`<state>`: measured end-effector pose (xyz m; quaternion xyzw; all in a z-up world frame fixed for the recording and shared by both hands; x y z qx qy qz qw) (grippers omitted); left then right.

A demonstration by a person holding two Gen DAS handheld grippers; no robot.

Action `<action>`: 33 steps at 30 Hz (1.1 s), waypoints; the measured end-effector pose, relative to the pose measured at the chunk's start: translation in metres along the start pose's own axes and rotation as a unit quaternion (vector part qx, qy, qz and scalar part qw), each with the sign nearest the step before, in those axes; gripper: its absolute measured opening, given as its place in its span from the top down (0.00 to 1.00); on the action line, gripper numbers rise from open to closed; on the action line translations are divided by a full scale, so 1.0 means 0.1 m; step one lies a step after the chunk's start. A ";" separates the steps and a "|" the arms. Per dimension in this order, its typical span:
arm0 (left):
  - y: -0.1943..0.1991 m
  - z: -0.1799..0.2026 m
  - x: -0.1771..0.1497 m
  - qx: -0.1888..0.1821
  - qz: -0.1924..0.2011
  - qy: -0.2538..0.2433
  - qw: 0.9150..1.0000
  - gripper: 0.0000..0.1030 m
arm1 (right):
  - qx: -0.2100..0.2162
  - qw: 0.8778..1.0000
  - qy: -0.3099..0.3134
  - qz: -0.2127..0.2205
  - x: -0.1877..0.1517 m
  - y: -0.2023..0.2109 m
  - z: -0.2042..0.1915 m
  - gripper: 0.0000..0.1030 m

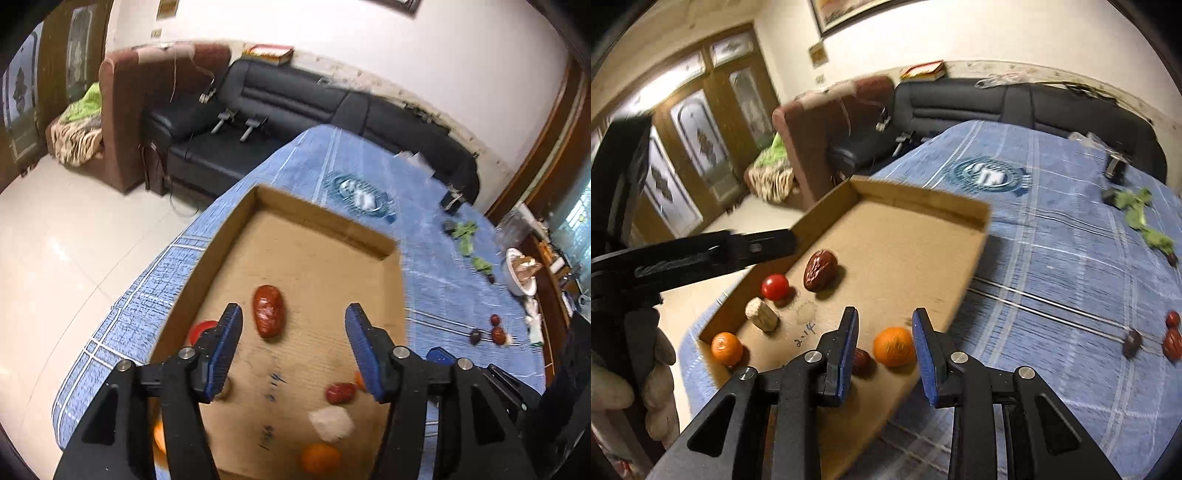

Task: Organize fruits
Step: 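Carry the large date and orange into the cardboard box and open both grippers, then return both grippers to the remaining items on the tablecloth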

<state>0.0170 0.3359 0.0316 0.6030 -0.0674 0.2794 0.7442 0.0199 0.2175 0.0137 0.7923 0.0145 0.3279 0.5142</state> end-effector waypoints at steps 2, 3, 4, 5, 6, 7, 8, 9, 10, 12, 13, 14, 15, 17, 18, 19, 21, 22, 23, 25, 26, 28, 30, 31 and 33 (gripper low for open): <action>0.11 0.21 -0.07 -0.018 0.010 -0.012 1.000 0.43 | 0.010 1.000 -0.026 0.011 -0.08 0.18 0.17 0.67; 0.13 0.32 -0.12 -0.027 0.012 -0.019 0.999 0.42 | 0.016 0.999 -0.040 0.014 -0.13 0.25 0.26 0.67; 0.14 0.46 -0.17 -0.038 0.011 -0.026 0.999 0.41 | 0.020 0.998 -0.054 0.016 -0.18 0.31 0.34 0.67; 0.14 0.61 -0.22 -0.048 0.009 -0.035 0.998 0.41 | 0.026 0.997 -0.076 0.017 -0.26 0.39 0.48 0.67; 0.14 0.74 -0.28 -0.055 0.006 -0.043 0.998 0.41 | 0.028 0.996 -0.088 0.019 -0.32 0.45 0.56 0.67; 0.14 0.89 -0.35 -0.059 0.005 -0.054 0.997 0.40 | 0.027 0.995 -0.098 0.020 -0.38 0.50 0.65 0.67; 0.14 1.05 -0.43 -0.058 0.005 -0.067 0.996 0.39 | 0.018 0.993 -0.110 0.025 -0.48 0.59 0.80 0.67; 0.13 1.17 -0.50 -0.056 0.006 -0.076 0.996 0.33 | 0.008 0.993 -0.116 0.028 -0.53 0.64 0.90 0.67; 0.12 1.30 -0.58 -0.053 0.008 -0.086 0.995 0.26 | -0.010 0.992 -0.125 0.032 -0.61 0.71 1.05 0.67; 0.09 1.56 -0.74 -0.054 0.012 -0.106 0.993 0.23 | -0.037 0.989 -0.139 0.037 -0.75 0.83 1.26 0.67; 0.07 1.67 -0.82 -0.056 0.012 -0.112 0.992 0.23 | -0.045 0.987 -0.149 0.039 -0.82 0.88 1.36 0.67; 0.05 1.77 -0.89 -0.057 0.012 -0.118 0.991 0.23 | -0.053 0.984 -0.165 0.043 -0.92 0.95 1.50 0.67; 0.01 1.86 -0.96 -0.051 0.011 -0.127 0.991 0.23 | -0.056 0.982 -0.177 0.045 -0.97 0.98 1.59 0.67; -0.04 1.97 -1.04 -0.028 0.012 -0.145 0.989 0.23 | -0.063 0.976 -0.200 0.053 -1.10 1.08 1.75 0.67; -0.05 2.01 -1.07 -0.011 0.016 -0.153 0.988 0.23 | -0.067 0.973 -0.213 0.060 -1.16 1.14 1.83 0.67; -0.05 2.02 -1.07 0.000 0.021 -0.157 0.987 0.23 | -0.071 0.970 -0.224 0.067 -1.22 1.20 1.90 0.67; -0.03 2.08 -1.10 0.020 0.032 -0.170 0.985 0.23 | -0.076 0.966 -0.237 0.074 -1.30 1.26 2.00 0.67; -0.02 2.10 -1.11 0.030 0.037 -0.177 0.983 0.23 | -0.077 0.964 -0.241 0.076 -1.33 1.29 2.04 0.67; -0.02 2.12 -1.12 0.040 0.042 -0.183 0.982 0.23 | -0.081 0.963 -0.246 0.078 -1.37 1.31 2.07 0.67; 0.00 2.12 -1.13 0.051 0.048 -0.190 0.979 0.23 | -0.085 0.962 -0.248 0.078 -1.42 1.33 2.12 0.67; 0.00 2.11 -1.15 0.054 0.048 -0.193 0.979 0.23 | -0.085 0.962 -0.248 0.078 -1.43 1.33 2.13 0.67; -0.03 2.12 -1.17 0.055 0.043 -0.195 0.978 0.23 | -0.086 0.962 -0.248 0.074 -1.45 1.31 2.14 0.67; -0.07 2.13 -1.20 0.057 0.036 -0.197 0.978 0.23 | -0.084 0.963 -0.248 0.072 -1.47 1.29 2.15 0.67; -0.09 2.14 -1.21 0.058 0.034 -0.198 0.978 0.23 | -0.084 0.963 -0.248 0.071 -1.47 1.28 2.15 0.67; -0.11 2.14 -1.23 0.058 0.029 -0.200 0.978 0.23 | -0.084 0.963 -0.246 0.068 -1.48 1.26 2.15 0.67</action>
Point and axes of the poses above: each gripper's, at about its wrist camera, not at the fingertips, and y roughly against the way its jaws point, z to its right, x to its top, the point moved 10 cm from there along -y, roughly the way its jaws point, and after that the axes turned 14 degrees about -z, right-handed, at the moved point
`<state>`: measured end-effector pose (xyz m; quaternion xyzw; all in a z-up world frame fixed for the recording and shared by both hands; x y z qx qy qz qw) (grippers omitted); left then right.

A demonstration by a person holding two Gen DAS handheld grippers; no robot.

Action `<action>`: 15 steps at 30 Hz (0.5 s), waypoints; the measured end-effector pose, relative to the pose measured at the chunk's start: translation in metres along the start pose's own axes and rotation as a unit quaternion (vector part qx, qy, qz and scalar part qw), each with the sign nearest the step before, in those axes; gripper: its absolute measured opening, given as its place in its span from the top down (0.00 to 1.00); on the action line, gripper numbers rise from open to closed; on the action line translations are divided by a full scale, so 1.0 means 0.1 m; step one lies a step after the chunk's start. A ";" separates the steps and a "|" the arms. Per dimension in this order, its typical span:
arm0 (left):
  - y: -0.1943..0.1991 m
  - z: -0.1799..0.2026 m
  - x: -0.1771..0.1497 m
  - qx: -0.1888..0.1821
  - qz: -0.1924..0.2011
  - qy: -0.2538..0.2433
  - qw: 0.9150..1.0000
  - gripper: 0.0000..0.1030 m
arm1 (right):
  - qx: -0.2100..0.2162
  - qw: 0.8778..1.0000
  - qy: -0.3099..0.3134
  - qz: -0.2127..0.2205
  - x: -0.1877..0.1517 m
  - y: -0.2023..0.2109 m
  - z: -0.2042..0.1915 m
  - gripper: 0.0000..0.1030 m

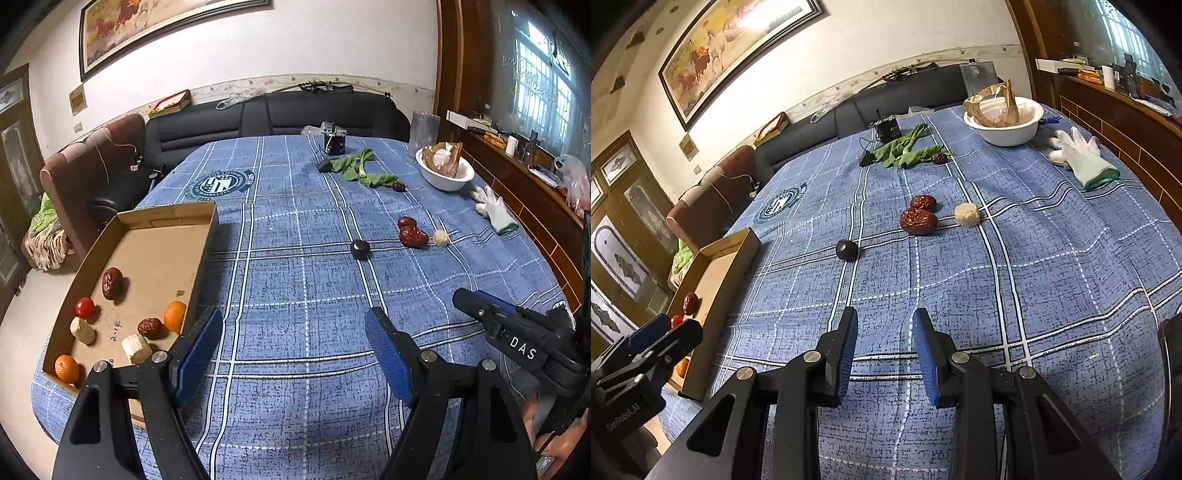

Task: Organize fruits
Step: 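Return both grippers to the remaining items on the tablecloth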

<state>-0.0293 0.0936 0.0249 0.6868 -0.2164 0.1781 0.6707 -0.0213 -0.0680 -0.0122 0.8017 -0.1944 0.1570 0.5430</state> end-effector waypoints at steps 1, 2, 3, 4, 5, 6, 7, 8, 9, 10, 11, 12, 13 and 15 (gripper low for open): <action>0.00 -0.01 -0.01 -0.001 -0.001 0.000 1.000 0.23 | 0.000 1.000 0.000 -0.001 0.00 -0.01 0.00 0.67; 0.00 -0.01 -0.01 -0.001 -0.001 0.001 1.000 0.23 | 0.001 1.000 0.000 -0.002 -0.01 -0.02 0.00 0.67; -0.01 -0.02 -0.01 -0.001 -0.002 0.001 1.000 0.23 | 0.001 1.000 0.001 -0.003 -0.02 -0.02 0.00 0.67; -0.02 -0.03 -0.01 -0.002 -0.003 0.003 1.000 0.23 | 0.000 1.000 0.002 -0.003 -0.02 -0.03 0.00 0.67; -0.03 -0.03 -0.01 -0.003 -0.004 0.004 1.000 0.23 | -0.001 1.000 0.003 -0.004 -0.02 -0.04 -0.01 0.67; -0.05 -0.03 -0.02 -0.005 -0.007 0.005 1.000 0.23 | 0.000 1.000 0.003 -0.007 -0.02 -0.05 -0.01 0.67; -0.08 -0.03 -0.02 -0.007 -0.010 0.006 1.000 0.23 | 0.000 1.000 0.003 -0.009 -0.02 -0.07 -0.01 0.67; -0.10 -0.03 -0.03 -0.007 -0.013 0.006 1.000 0.23 | 0.000 1.000 0.003 -0.011 -0.03 -0.08 -0.01 0.67; -0.13 -0.04 -0.03 -0.009 -0.017 0.007 1.000 0.23 | 0.000 1.000 0.003 -0.013 -0.04 -0.10 0.00 0.67; -0.17 -0.04 -0.04 -0.012 -0.021 0.007 1.000 0.23 | 0.000 1.000 0.002 -0.015 -0.04 -0.11 0.00 0.67; -0.22 -0.06 -0.05 -0.017 -0.028 0.009 0.999 0.23 | 0.001 1.000 0.000 -0.017 -0.04 -0.11 0.02 0.67; -0.26 -0.07 -0.06 -0.022 -0.034 0.011 0.999 0.23 | 0.002 1.000 -0.003 -0.019 -0.03 -0.11 0.05 0.67; -0.31 -0.09 -0.07 -0.028 -0.042 0.015 0.999 0.23 | 0.001 1.000 -0.005 -0.020 -0.02 -0.10 0.09 0.67; -0.43 -0.12 -0.09 -0.044 -0.062 0.023 0.997 0.23 | -0.006 1.000 -0.016 -0.022 0.02 -0.07 0.23 0.67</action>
Point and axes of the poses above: each gripper's, at about its wrist camera, not at the fingertips, and y roughly against the way its jaws point, z to its right, x to its top, the point moved 10 cm from there along -y, roughly the way its jaws point, and after that the axes turned 14 degrees about -z, right-handed, at the moved point
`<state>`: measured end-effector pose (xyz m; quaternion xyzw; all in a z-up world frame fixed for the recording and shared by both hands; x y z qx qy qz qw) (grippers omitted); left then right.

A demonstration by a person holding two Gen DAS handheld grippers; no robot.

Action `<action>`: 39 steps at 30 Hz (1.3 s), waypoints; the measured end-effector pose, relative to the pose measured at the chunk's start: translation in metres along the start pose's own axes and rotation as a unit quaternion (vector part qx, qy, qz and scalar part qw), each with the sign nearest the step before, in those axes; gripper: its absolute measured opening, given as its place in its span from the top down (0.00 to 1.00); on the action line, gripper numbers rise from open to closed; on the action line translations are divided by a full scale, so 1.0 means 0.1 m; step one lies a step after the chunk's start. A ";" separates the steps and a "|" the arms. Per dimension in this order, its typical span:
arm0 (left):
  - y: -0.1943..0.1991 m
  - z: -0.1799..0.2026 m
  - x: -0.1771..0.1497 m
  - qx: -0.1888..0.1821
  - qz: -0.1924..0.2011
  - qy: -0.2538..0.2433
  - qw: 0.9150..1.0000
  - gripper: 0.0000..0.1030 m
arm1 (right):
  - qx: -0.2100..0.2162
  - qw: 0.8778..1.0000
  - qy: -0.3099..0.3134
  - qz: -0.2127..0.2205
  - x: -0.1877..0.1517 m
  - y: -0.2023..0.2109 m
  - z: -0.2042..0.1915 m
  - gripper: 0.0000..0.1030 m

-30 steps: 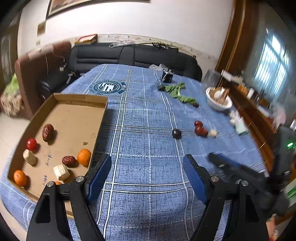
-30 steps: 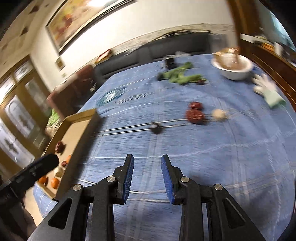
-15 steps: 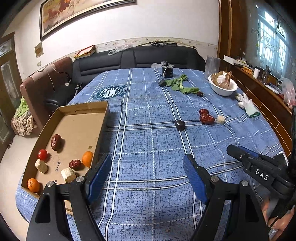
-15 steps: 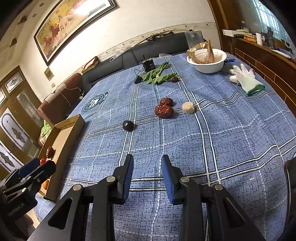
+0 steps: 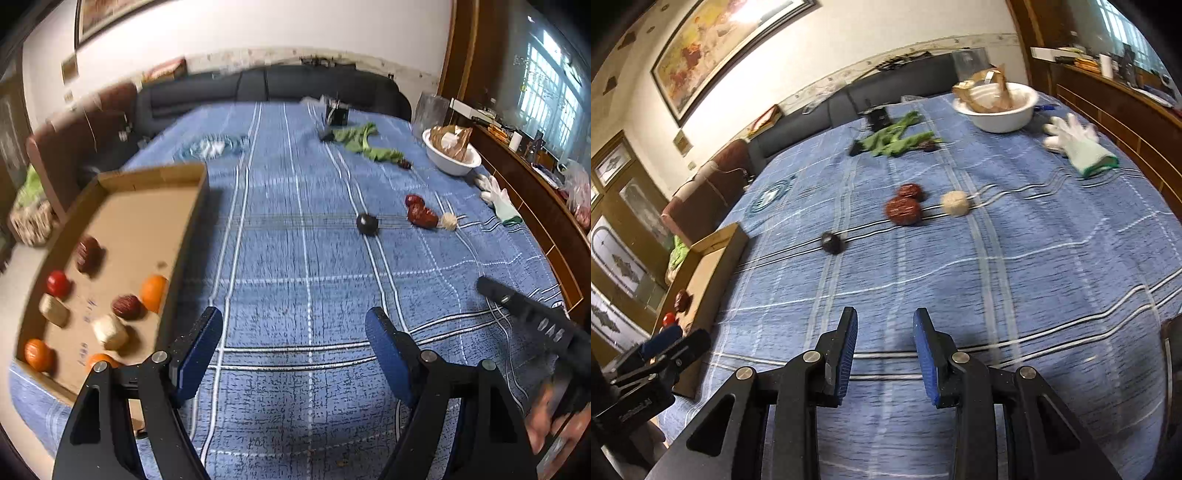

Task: Organize fruits
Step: 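Return both grippers to the remaining items on the tablecloth, then grasp the black round fruit with the left gripper while the right grasps the beige ball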

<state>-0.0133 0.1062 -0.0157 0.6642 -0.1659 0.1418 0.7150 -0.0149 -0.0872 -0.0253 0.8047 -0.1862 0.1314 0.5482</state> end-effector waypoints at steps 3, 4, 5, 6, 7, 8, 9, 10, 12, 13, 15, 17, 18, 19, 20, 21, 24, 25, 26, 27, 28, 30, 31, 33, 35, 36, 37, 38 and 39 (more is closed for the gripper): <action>-0.15 -0.01 0.02 -0.026 -0.024 0.008 0.999 0.23 | -0.018 1.000 -0.014 -0.002 0.10 0.05 0.23 0.67; -0.19 0.00 0.04 -0.032 -0.028 0.010 0.999 0.23 | -0.024 1.000 -0.016 -0.002 0.13 0.07 0.29 0.67; -0.22 0.01 0.08 -0.037 -0.030 0.010 0.999 0.23 | -0.030 0.999 -0.017 -0.002 0.18 0.08 0.35 0.67; -0.23 0.03 0.12 -0.039 -0.031 0.009 0.999 0.23 | -0.038 0.999 -0.018 0.000 0.24 0.08 0.41 0.67; -0.25 0.05 0.17 -0.041 -0.030 0.007 0.999 0.23 | -0.047 0.999 -0.017 0.002 0.30 0.07 0.45 0.67; -0.27 0.09 0.24 -0.043 -0.029 0.004 0.999 0.23 | -0.050 0.999 -0.016 0.003 0.34 0.06 0.48 0.67; -0.29 0.11 0.30 -0.043 -0.028 0.002 0.999 0.23 | -0.052 0.999 -0.015 0.004 0.42 0.03 0.51 0.67; -0.31 0.16 0.38 -0.041 -0.026 -0.003 0.999 0.23 | -0.049 0.999 -0.015 0.004 0.51 -0.02 0.53 0.67; -0.36 0.25 0.51 -0.032 -0.018 -0.018 0.999 0.23 | -0.042 0.999 -0.019 0.003 0.67 -0.12 0.55 0.67; -0.39 0.31 0.57 -0.027 -0.014 -0.026 0.999 0.24 | -0.040 0.999 -0.021 0.002 0.72 -0.16 0.55 0.67; -0.51 0.41 0.70 -0.025 -0.012 -0.041 0.999 0.24 | -0.036 0.999 -0.032 -0.002 0.88 -0.30 0.59 0.67; -0.65 0.47 0.79 -0.025 -0.018 -0.047 0.998 0.24 | -0.032 0.999 -0.039 -0.007 0.99 -0.43 0.59 0.67; -0.71 0.47 0.83 -0.024 -0.022 -0.046 0.998 0.24 | -0.036 0.999 -0.039 -0.007 1.03 -0.47 0.60 0.67; -0.77 0.48 0.87 -0.024 -0.023 -0.045 0.998 0.24 | -0.042 0.998 -0.037 -0.007 1.07 -0.51 0.60 0.67; -0.83 0.48 0.92 -0.025 -0.023 -0.044 0.998 0.24 | -0.046 0.998 -0.035 -0.007 1.08 -0.53 0.60 0.67; -0.88 0.48 0.95 -0.026 -0.022 -0.044 0.998 0.24 | -0.049 0.998 -0.031 -0.008 1.10 -0.57 0.60 0.67; -1.02 0.48 1.02 -0.032 -0.030 -0.039 0.998 0.24 | -0.044 0.999 -0.026 -0.009 1.12 -0.62 0.59 0.67; -1.05 0.50 1.03 -0.036 -0.033 -0.039 0.998 0.24 | -0.041 0.999 -0.023 -0.009 1.12 -0.64 0.58 0.67; -1.08 0.53 1.04 -0.038 -0.034 -0.043 0.998 0.24 | -0.043 0.999 -0.019 -0.009 1.12 -0.65 0.57 0.67; -1.08 0.56 1.04 -0.039 -0.032 -0.048 0.998 0.24 | -0.049 0.999 -0.015 -0.009 1.12 -0.67 0.58 0.67; -1.08 0.59 1.04 -0.041 -0.028 -0.055 0.997 0.24 | -0.052 0.999 -0.013 -0.009 1.12 -0.68 0.58 0.67; -1.08 0.67 1.04 -0.042 -0.022 -0.069 0.996 0.26 | -0.053 0.998 -0.011 -0.013 1.11 -0.72 0.59 0.67; -1.10 0.71 1.04 -0.042 -0.022 -0.075 0.996 0.34 | -0.052 0.999 -0.010 -0.012 1.12 -0.73 0.59 0.67; -1.16 0.77 1.04 -0.044 -0.030 -0.079 0.995 0.49 | -0.054 0.998 -0.008 -0.011 1.12 -0.73 0.58 0.67; -1.16 0.80 1.06 -0.041 -0.024 -0.081 0.996 0.56 | -0.052 0.999 -0.011 -0.009 1.12 -0.73 0.59 0.67; -1.15 0.80 1.06 -0.044 -0.022 -0.081 0.996 0.66 | -0.051 0.999 -0.012 -0.009 1.12 -0.73 0.59 0.67; -1.14 0.82 1.05 -0.056 -0.022 -0.081 0.995 0.75 | -0.051 0.999 -0.011 -0.008 1.11 -0.73 0.58 0.69; -1.14 0.83 1.04 -0.066 -0.022 -0.079 0.994 0.78 | -0.052 0.999 -0.011 -0.008 1.11 -0.73 0.58 0.69; -1.13 0.83 1.03 -0.069 -0.020 -0.078 0.994 0.78 | -0.051 0.999 -0.010 -0.008 1.10 -0.72 0.57 0.69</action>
Point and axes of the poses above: each gripper's, at about its wrist camera, not at the fingertips, and y roughly against the way its jaws point, z to its right, x to its top, the point moved 10 cm from there along -y, roughly the way its jaws point, and after that the axes turned 14 degrees about -z, right-handed, at the moved point
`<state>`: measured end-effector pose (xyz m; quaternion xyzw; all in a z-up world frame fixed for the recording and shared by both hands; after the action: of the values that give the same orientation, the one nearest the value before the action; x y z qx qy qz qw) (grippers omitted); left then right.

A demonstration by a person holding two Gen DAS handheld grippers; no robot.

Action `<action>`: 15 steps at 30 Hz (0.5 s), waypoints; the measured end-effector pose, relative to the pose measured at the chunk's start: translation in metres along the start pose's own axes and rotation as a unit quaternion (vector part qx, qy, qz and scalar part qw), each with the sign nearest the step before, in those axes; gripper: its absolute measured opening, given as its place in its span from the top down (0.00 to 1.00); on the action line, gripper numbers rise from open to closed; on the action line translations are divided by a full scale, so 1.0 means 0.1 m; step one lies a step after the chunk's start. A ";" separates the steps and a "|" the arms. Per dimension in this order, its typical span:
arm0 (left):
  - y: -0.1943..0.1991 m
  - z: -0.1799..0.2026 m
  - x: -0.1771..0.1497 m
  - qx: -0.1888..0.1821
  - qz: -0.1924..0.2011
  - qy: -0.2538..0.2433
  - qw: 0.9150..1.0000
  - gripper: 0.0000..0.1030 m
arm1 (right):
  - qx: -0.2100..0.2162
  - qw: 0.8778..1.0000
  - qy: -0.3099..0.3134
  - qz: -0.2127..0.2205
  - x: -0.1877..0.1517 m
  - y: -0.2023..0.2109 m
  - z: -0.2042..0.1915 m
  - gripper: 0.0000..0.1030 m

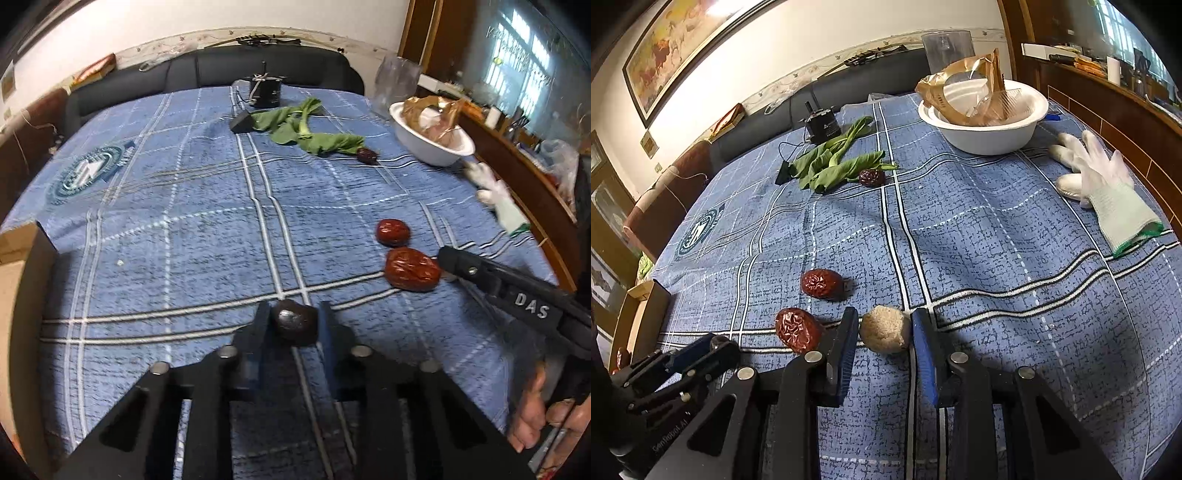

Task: Organize fruits
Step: 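Grasp the black round fruit with the left gripper while the right grasps the beige ball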

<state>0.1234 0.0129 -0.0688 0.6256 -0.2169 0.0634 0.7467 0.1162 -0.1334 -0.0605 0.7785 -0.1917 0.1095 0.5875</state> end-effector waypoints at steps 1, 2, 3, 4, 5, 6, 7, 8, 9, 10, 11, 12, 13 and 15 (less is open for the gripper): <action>0.01 0.01 -0.01 0.001 0.004 -0.001 1.000 0.78 | 0.002 1.000 0.001 0.000 -0.01 0.01 -0.01 0.69; 0.01 0.02 -0.02 0.001 0.006 -0.003 1.000 0.78 | 0.003 1.000 0.003 0.000 -0.02 0.02 -0.02 0.69; 0.01 0.03 -0.03 -0.001 0.008 -0.005 1.000 0.78 | 0.002 1.000 0.005 0.002 -0.02 0.03 -0.03 0.70; 0.02 0.04 -0.03 -0.003 0.010 -0.007 1.000 0.79 | 0.000 1.000 0.009 0.006 -0.03 0.05 -0.04 0.70; 0.03 0.05 -0.03 -0.006 0.013 -0.007 1.000 0.79 | -0.001 1.000 0.011 0.010 -0.04 0.08 -0.05 0.70; 0.03 0.05 -0.03 -0.009 0.014 -0.006 1.000 0.79 | -0.002 1.000 0.012 0.013 -0.04 0.10 -0.06 0.70; 0.03 0.04 -0.03 -0.010 0.014 -0.004 1.000 0.79 | -0.003 1.000 0.012 0.018 -0.04 0.12 -0.06 0.70; 0.04 0.03 -0.02 -0.014 0.015 0.000 1.000 0.79 | -0.005 1.000 0.012 0.024 -0.04 0.16 -0.06 0.70; 0.04 0.02 -0.02 -0.016 0.016 0.004 1.000 0.79 | -0.007 0.999 0.013 0.029 -0.04 0.18 -0.07 0.70; 0.05 0.01 -0.02 -0.019 0.016 0.007 1.000 0.79 | -0.011 0.999 0.015 0.035 -0.04 0.22 -0.08 0.70; 0.06 0.00 -0.03 -0.022 0.017 0.010 1.000 0.79 | -0.013 0.999 0.016 0.038 -0.04 0.25 -0.09 0.70; 0.07 -0.01 -0.03 -0.024 0.018 0.013 0.999 0.79 | -0.011 0.999 0.016 0.042 -0.05 0.29 -0.12 0.69; 0.09 -0.03 -0.04 -0.024 0.020 0.017 0.999 0.79 | -0.003 0.999 0.016 0.043 -0.06 0.33 -0.15 0.69; 0.17 -0.06 -0.05 -0.024 0.026 0.025 0.999 0.79 | 0.016 0.999 0.019 0.044 -0.09 0.42 -0.26 0.69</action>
<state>0.1138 0.0232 -0.0559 0.5998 -0.2162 0.0935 0.7647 0.0918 -0.1169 -0.0195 0.7765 -0.2130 0.1535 0.5728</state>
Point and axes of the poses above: each gripper's, at about its wrist camera, not at the fingertips, and y roughly against the way its jaws point, z to its right, x to its top, the point moved 10 cm from there along -y, roughly the way its jaws point, and after that the axes turned 14 degrees about -z, right-handed, at the moved point
